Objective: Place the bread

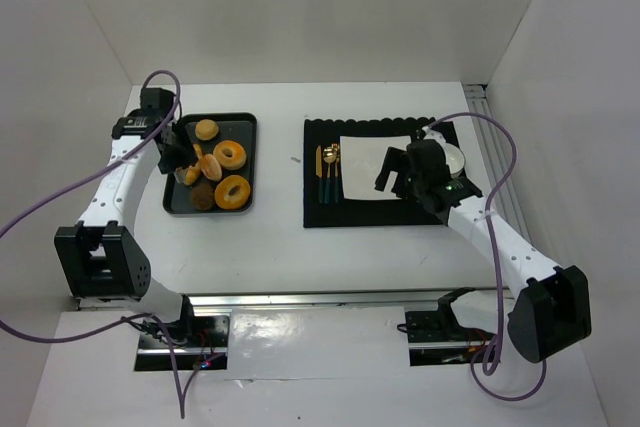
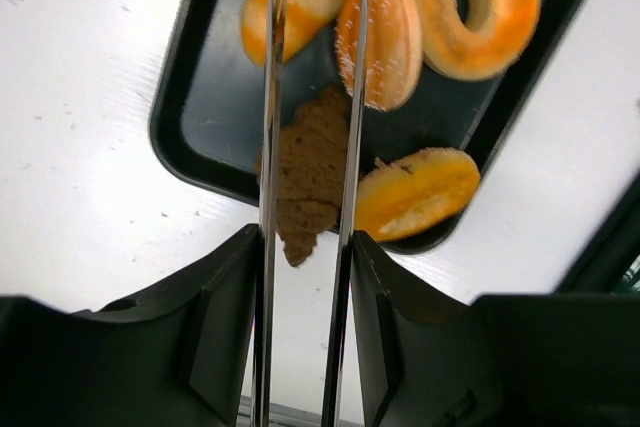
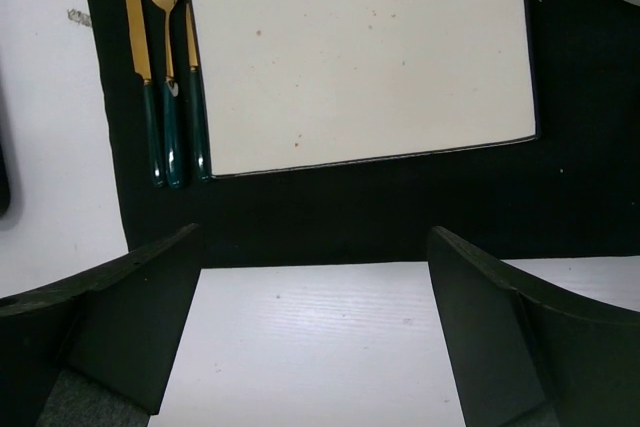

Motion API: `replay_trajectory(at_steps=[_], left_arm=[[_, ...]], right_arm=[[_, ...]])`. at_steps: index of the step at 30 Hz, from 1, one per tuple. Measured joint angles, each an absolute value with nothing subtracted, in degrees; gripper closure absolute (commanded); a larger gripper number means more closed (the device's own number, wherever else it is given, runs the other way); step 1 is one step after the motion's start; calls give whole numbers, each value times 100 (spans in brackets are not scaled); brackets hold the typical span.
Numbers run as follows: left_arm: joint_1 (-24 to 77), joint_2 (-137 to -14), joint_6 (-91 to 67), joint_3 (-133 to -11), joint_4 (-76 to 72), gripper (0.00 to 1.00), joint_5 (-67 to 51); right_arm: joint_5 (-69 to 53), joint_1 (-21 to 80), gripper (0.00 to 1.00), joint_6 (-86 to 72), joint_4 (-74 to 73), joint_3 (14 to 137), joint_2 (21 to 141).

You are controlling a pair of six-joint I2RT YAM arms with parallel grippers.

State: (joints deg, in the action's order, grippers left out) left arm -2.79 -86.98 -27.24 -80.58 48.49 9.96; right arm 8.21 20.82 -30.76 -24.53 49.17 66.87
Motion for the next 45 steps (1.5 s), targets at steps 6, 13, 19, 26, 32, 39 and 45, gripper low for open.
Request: replay_trajectory(at_steps=[6,13,19,26,32,39,45], left_arm=[[-307,-8523,-2724,-8031,4840,43,692],[-390,-8409,-2755,-7802,4777,40,482],[-480,-8368,-2864,-7360,4628,37,73],[-558,-8318,-2888,-7050,4462,41,-235],[-631,-8217,-2899,-7000,4405,39,-561],[-657,-7972,-2906,-7000,4392,39,-705],[-681,-7985,-2906,-6908,4348,45,-740]], right_arm=[[801,2126,1,-3030,-2449,4919,6687],[816,2126,1,-3017,-2451,4919,6685],[886,2126,1,-3039,-2456,4919,6685],[910,2126,1,-3039,-2456,4919,6685],[897,2126,1,-3039,-2456,4919,6685],[873,2126,1,-3061,-2453,4919,6685],[873,2126,1,-3063,-2456,4919,6685]])
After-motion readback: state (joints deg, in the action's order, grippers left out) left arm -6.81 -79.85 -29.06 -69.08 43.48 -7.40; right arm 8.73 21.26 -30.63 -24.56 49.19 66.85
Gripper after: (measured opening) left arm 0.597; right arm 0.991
